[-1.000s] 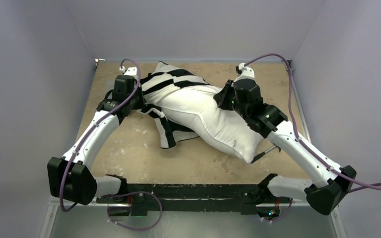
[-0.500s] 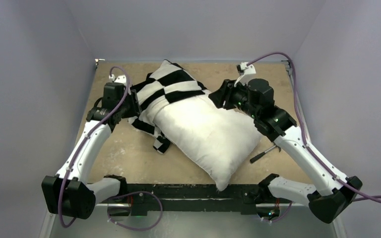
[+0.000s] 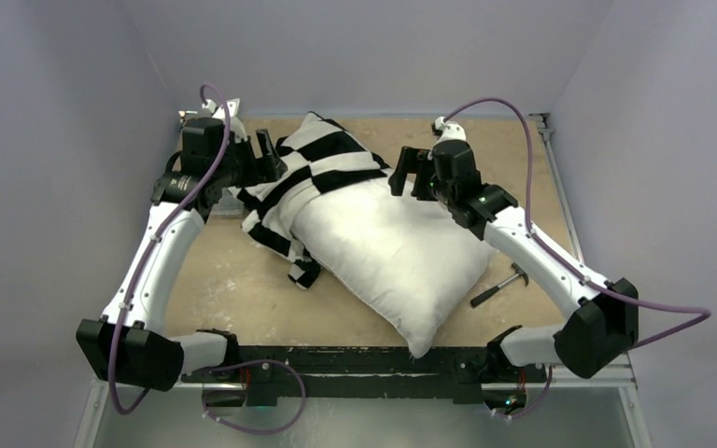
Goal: Remove the pillowcase from the pillow
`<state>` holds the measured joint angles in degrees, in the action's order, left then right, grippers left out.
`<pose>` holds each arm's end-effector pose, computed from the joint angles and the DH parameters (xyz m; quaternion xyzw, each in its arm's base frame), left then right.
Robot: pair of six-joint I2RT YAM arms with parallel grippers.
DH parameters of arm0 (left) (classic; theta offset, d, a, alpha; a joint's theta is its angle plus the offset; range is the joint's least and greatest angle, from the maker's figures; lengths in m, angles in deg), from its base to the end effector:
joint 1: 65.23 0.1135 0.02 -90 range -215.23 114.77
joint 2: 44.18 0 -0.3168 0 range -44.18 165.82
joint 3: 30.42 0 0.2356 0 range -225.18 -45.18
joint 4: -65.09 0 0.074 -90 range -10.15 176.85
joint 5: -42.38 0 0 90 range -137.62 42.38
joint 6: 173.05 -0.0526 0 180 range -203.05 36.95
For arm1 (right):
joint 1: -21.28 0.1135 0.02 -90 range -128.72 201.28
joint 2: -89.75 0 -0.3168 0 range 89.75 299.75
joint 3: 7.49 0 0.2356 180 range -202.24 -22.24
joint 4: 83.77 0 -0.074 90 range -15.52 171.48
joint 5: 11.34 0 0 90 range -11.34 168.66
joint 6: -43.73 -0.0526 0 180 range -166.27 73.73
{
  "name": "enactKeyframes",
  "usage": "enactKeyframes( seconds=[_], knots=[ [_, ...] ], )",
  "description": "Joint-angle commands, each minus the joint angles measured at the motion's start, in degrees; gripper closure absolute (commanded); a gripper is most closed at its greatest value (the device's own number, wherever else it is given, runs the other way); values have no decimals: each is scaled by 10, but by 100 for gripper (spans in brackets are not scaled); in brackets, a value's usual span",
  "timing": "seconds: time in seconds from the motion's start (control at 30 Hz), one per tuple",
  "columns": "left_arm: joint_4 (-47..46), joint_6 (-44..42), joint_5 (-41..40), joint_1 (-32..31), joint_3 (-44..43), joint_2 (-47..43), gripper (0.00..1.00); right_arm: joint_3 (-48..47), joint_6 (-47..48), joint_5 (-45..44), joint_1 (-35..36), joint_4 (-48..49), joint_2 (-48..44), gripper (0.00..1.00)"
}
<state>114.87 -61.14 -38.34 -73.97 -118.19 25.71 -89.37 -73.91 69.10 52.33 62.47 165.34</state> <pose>0.2381 -0.0452 0.4168 -0.0609 0.8701 -0.1961 0.4481 0.2504 0.1406 0.3881 0.0179 0.8527 0.1914 0.4857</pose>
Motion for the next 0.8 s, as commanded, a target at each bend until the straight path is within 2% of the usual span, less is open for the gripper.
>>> enactKeyframes(
  seconds=[0.0, 0.1, 0.17, 0.37, 0.43, 0.47, 0.53, 0.63, 0.7, 0.73, 0.77],
  knots=[
    [-8, -32, 32, 2, -68, 52, 23, 14, -5, 17, -8, 33, 28, 1],
    [-8, -50, 30, -7, -103, 91, 23, 44, 1, 54, -8, 57, 49, 1],
    [-7, -61, 23, -21, -124, 114, 23, 58, 1, 43, -7, 77, 63, 1],
    [-6, -108, -57, -86, -181, 179, 23, 103, 6, 94, -4, 129, 104, 1],
    [-3, -122, -71, -108, -210, 206, 23, 116, 9, 119, 3, 149, 103, 4],
    [-2, -132, -78, -117, -221, 219, 23, 122, 12, 128, 6, 156, 100, 9],
    [-1, -151, -90, -138, -244, 246, 23, 132, 20, 143, 12, 171, 93, 29],
    [1, -175, -87, -159, -274, 283, 23, 131, 25, 127, 32, 174, 77, 65],
    [7, -191, -77, -168, -299, 313, 23, 119, 22, 93, 53, 167, 69, 93],
    [13, -196, -74, -171, -310, 326, 23, 111, 17, 71, 65, 161, 66, 100],
    [20, -202, -66, -173, -322, 337, 23, 103, 14, 51, 76, 157, 63, 100]
  ],
)
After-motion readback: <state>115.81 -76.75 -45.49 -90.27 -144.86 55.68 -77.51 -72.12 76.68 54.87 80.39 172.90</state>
